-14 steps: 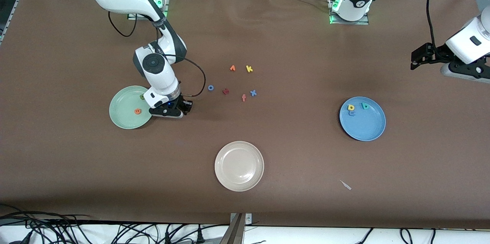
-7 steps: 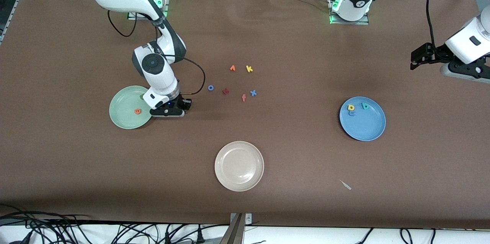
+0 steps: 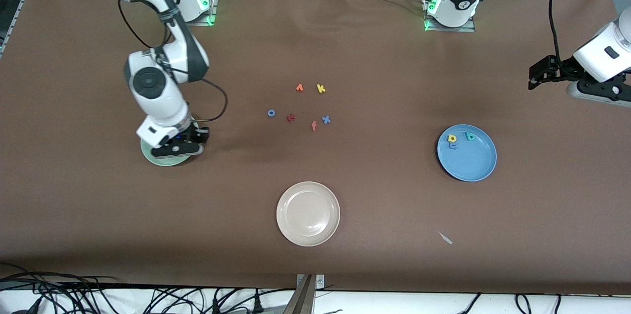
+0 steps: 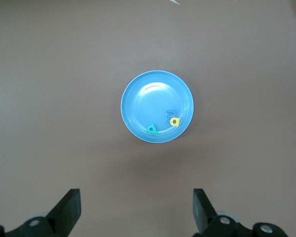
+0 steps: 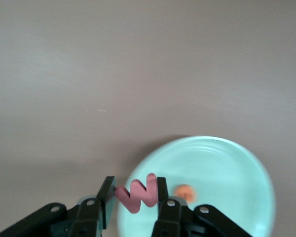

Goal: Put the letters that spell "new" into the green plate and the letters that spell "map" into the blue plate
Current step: 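Lower the w onto the green plate and open the right gripper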

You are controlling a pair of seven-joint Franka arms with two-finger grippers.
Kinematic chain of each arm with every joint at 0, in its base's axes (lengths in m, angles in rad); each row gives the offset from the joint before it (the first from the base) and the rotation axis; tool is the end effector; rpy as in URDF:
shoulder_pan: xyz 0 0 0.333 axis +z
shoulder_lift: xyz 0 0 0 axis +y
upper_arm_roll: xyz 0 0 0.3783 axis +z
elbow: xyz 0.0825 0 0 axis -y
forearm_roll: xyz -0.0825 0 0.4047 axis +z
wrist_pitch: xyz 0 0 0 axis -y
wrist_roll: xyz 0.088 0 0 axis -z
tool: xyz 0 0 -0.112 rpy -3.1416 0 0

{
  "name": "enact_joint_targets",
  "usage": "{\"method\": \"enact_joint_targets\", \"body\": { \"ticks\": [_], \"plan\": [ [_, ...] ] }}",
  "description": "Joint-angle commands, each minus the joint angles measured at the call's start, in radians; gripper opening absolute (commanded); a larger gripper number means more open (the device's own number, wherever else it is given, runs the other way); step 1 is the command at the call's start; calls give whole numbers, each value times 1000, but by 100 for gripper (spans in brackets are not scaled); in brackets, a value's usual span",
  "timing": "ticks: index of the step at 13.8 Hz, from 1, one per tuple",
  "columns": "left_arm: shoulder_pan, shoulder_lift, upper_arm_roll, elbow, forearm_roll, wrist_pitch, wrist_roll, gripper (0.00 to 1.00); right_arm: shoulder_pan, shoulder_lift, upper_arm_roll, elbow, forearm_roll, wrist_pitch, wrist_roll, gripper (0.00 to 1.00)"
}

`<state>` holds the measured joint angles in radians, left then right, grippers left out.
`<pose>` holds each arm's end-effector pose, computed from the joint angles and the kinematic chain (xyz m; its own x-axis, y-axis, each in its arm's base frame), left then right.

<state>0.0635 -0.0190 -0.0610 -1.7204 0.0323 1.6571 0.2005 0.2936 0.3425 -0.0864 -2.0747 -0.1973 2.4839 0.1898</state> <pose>0.5703 0.0045 0.6261 0.9787 -0.1993 -0.0501 -0.2006 -0.9794 -0.0237 0.6160 0.1322 0.3081 0.9802 0.1802 0.0821 0.1671 -0.9751 0.1456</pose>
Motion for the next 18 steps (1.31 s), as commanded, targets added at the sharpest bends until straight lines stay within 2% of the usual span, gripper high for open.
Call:
{"method": "enact_joint_targets", "body": {
  "ticks": [1, 3, 5, 7, 9, 16, 18],
  "plan": [
    [-4, 5, 4, 21, -29, -19, 13, 100, -37, -108, 10, -123, 7, 1, -36, 74],
    [-5, 5, 6, 21, -29, -19, 13, 100, -44, -154, 10, -165, 7, 0, -35, 100],
    [-4, 5, 6, 21, -29, -19, 13, 100, -44, -190, 11, -163, 7, -81, -18, 100],
    [-4, 5, 6, 21, -29, -19, 13, 100, -44, -223, 11, -157, 39, -92, 0, 100],
    [-4, 4, 6, 21, -29, -19, 13, 100, -44, -249, 17, -113, 70, -153, 5, 100],
    [-4, 5, 6, 21, -29, -19, 11, 100, -44, -257, 24, 353, 193, -751, 0, 100],
    [-4, 5, 6, 19, -29, -20, 11, 100, -44, -266, 5, 422, 194, -908, 2, 100]
  ]
}}
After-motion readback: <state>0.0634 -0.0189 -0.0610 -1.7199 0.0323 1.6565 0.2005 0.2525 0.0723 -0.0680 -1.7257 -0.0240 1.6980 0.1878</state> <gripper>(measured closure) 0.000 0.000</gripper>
